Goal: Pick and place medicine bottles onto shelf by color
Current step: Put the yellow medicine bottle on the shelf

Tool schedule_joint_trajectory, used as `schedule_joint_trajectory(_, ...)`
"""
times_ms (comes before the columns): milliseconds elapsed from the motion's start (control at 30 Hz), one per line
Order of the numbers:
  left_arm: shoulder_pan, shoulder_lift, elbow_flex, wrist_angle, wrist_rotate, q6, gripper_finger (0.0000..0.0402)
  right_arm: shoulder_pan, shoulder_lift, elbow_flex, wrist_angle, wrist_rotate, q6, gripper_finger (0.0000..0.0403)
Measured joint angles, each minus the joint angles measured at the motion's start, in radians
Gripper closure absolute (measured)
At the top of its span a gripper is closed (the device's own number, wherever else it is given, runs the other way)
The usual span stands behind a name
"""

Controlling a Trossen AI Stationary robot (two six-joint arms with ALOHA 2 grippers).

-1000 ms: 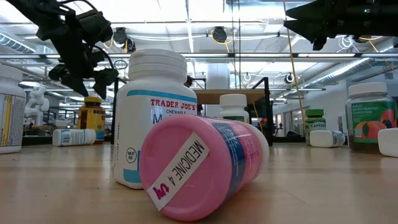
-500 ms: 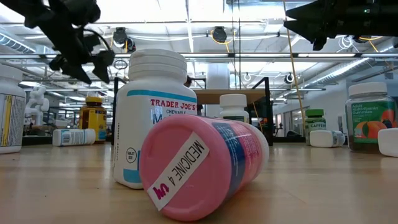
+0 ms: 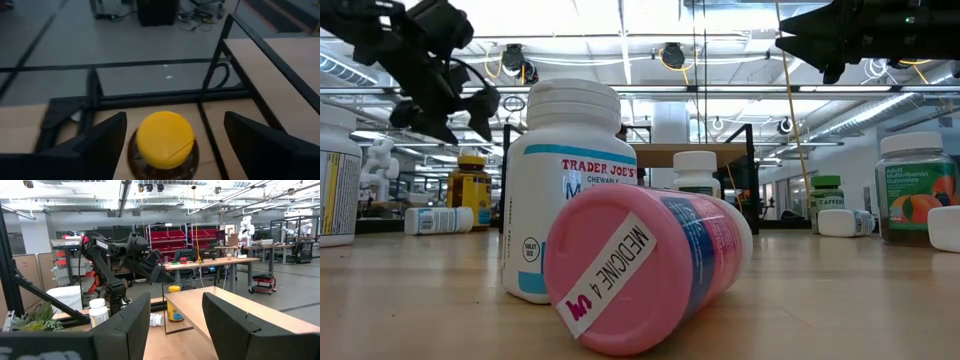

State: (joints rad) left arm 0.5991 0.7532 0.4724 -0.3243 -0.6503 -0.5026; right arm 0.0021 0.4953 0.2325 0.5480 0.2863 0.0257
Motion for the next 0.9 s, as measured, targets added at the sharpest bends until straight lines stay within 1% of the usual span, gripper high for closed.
schedule_joint_trajectory(100, 0.036, 0.0, -0.033, 0.064, 0.068, 0.0, 0.0034, 0.0, 0.0, 0.0, 0.001, 0.0, 0.0, 0.0227)
schedule_joint_trajectory(200, 0.069, 0.0, -0.051, 0.089, 0.111, 0.016, 0.0014, 0.0, 0.0, 0.0, 0.008, 0.002, -0.008, 0.0227)
schedule_joint_trajectory(333, 0.099, 0.017, -0.07, 0.091, 0.127, 0.029, 0.0011, 0.0, 0.0, 0.0, 0.022, 0.003, -0.017, 0.0227)
schedule_joint_trajectory(500, 0.12, 0.057, -0.083, 0.098, 0.128, 0.036, 0.0026, 0.0, 0.0, 0.0, 0.025, 0.005, -0.023, 0.0227)
schedule_joint_trajectory(667, 0.121, 0.098, -0.083, 0.122, 0.13, 0.102, 0.0049, 0.0, 0.0, 0.0, 0.028, 0.005, -0.028, 0.0227)
schedule_joint_trajectory(900, 0.121, 0.166, -0.083, 0.176, 0.134, 0.138, 0.0102, 0.0, 0.0, 0.0, 0.029, 0.005, -0.033, 0.0227)
